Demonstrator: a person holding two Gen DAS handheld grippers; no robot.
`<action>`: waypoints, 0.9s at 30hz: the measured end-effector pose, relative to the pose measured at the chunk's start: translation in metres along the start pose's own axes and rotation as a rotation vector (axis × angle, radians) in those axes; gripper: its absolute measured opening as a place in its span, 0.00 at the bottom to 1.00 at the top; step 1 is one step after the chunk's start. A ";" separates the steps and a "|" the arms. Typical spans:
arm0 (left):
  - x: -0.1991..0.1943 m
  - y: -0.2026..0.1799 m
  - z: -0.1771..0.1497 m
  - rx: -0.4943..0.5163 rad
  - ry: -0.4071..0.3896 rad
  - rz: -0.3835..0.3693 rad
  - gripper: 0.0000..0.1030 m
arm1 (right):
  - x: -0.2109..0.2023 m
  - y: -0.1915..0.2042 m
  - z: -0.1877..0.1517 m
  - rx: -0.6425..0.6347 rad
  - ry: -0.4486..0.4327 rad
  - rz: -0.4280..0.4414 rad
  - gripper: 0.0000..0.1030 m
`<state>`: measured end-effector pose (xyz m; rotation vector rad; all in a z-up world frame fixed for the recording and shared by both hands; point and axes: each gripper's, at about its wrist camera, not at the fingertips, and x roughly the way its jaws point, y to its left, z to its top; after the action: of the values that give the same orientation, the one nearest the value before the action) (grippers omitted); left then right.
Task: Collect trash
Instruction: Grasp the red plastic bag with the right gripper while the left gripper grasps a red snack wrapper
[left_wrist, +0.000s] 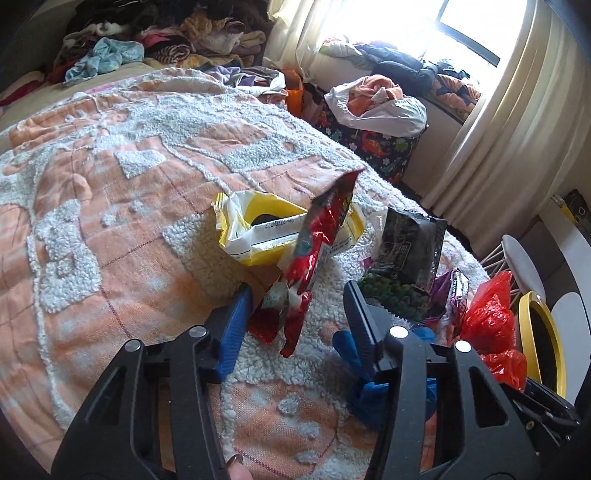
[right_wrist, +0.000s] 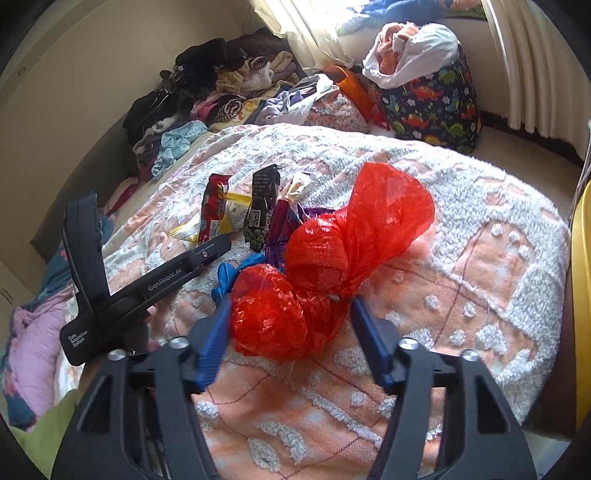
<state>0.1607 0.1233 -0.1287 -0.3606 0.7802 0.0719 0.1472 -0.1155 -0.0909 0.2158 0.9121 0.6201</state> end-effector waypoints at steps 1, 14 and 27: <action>0.000 0.000 0.000 -0.002 0.000 -0.001 0.37 | 0.000 -0.002 -0.001 0.010 0.006 0.005 0.43; -0.013 -0.004 -0.010 0.003 0.003 0.026 0.11 | -0.035 -0.006 -0.017 -0.030 -0.002 0.010 0.24; -0.052 -0.031 0.001 0.040 -0.026 -0.014 0.10 | -0.080 0.003 -0.010 -0.152 -0.020 0.020 0.24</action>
<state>0.1304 0.0977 -0.0832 -0.3263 0.7521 0.0478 0.1016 -0.1611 -0.0418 0.0943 0.8397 0.7013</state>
